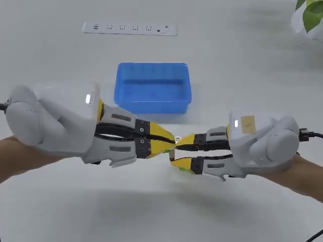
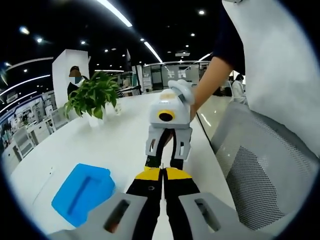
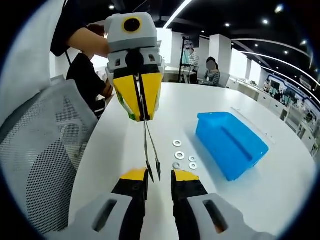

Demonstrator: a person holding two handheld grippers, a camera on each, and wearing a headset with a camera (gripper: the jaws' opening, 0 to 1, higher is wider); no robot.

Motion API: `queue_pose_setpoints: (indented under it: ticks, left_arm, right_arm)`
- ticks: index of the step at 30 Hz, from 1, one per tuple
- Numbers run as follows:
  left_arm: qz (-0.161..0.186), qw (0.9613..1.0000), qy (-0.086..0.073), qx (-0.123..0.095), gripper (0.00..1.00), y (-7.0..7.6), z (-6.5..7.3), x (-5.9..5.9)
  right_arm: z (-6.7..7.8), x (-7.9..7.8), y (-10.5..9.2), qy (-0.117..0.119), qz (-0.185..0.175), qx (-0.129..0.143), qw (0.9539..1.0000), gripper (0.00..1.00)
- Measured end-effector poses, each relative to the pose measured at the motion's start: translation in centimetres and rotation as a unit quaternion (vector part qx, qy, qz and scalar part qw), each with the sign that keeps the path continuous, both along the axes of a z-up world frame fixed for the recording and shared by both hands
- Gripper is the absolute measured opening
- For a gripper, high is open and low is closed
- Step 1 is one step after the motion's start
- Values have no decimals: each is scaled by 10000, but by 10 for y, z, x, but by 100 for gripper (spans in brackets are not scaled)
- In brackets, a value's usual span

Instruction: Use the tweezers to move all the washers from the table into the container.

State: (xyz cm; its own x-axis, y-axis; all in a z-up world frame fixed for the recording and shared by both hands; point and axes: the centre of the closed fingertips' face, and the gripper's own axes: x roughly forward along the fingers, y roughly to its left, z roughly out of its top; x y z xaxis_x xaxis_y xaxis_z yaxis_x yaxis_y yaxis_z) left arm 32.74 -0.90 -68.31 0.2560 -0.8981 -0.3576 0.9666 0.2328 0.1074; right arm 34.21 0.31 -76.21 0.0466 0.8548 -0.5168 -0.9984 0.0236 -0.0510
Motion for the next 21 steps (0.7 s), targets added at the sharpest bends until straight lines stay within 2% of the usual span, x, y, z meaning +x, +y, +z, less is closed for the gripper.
queue_pose_setpoints:
  ticks: [5, 8, 16, 21]
  left_arm:
    - [175, 9998, -4, 39, 4, 8, -2, 5]
    - [294, 9996, 2, 15, 4, 13, -4, 7]
    - [493, 9988, -23, 32, 4, 21, -4, 14]
    - [603, 9981, -64, 47, 4, 24, -4, 21]
  right_arm:
    - [-3, 3, -5, -54, -64, -66, 9999, 19]
    - [-3, 3, -9, -49, -121, -89, 9999, 23]
    - [1, 2, -16, -133, -180, 37, 9997, 29]
    - [2, -1, -19, 15, -240, 71, 9997, 34]
